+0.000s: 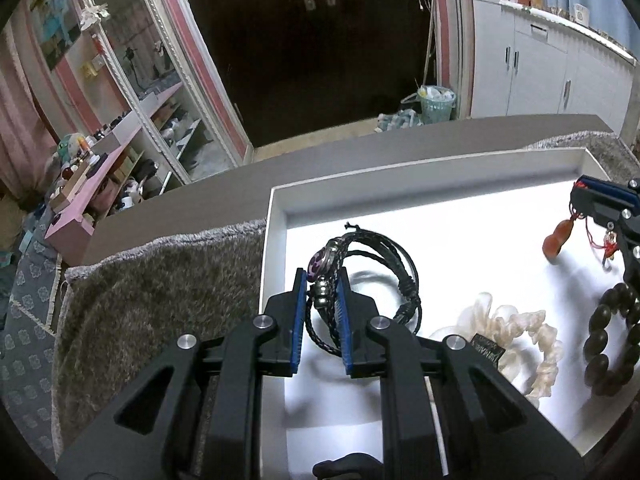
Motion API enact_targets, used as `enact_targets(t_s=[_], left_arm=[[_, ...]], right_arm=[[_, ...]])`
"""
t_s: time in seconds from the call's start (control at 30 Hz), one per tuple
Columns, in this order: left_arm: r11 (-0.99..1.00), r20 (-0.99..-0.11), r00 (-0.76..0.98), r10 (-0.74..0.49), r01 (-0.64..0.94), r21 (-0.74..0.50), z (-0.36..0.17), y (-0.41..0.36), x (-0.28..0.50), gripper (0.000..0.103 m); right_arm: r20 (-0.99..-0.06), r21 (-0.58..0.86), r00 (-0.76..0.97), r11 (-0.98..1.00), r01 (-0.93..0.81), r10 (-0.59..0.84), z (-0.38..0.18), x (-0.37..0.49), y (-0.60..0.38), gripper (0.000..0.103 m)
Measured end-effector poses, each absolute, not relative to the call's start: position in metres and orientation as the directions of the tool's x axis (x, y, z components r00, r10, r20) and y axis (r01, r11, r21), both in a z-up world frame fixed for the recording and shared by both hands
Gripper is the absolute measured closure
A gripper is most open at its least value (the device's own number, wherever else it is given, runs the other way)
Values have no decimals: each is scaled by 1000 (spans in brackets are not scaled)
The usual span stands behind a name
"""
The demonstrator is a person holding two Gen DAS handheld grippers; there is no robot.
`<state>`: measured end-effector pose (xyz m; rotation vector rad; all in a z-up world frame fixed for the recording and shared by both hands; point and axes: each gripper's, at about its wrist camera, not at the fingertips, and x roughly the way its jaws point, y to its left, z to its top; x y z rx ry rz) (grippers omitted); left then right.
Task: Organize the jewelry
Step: 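Open the left tool over the tray while the right tool releases the red charm beside it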
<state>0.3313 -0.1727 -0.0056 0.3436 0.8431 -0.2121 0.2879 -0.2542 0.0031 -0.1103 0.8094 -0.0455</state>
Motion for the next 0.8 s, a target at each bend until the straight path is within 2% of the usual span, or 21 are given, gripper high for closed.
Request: enact_targets(t_s=[0.37,0.8], left_arm=[[917,-793,609,-27,330,223,-17,-181,349,90],[921,-792,609,-35,328,212,-21,-179,355,90]], right_arm=[[-747,-131,655,991,16,-109,-3,291,-258,96],[-753,-130,649,991,16,-109,-5,289,-260,96]])
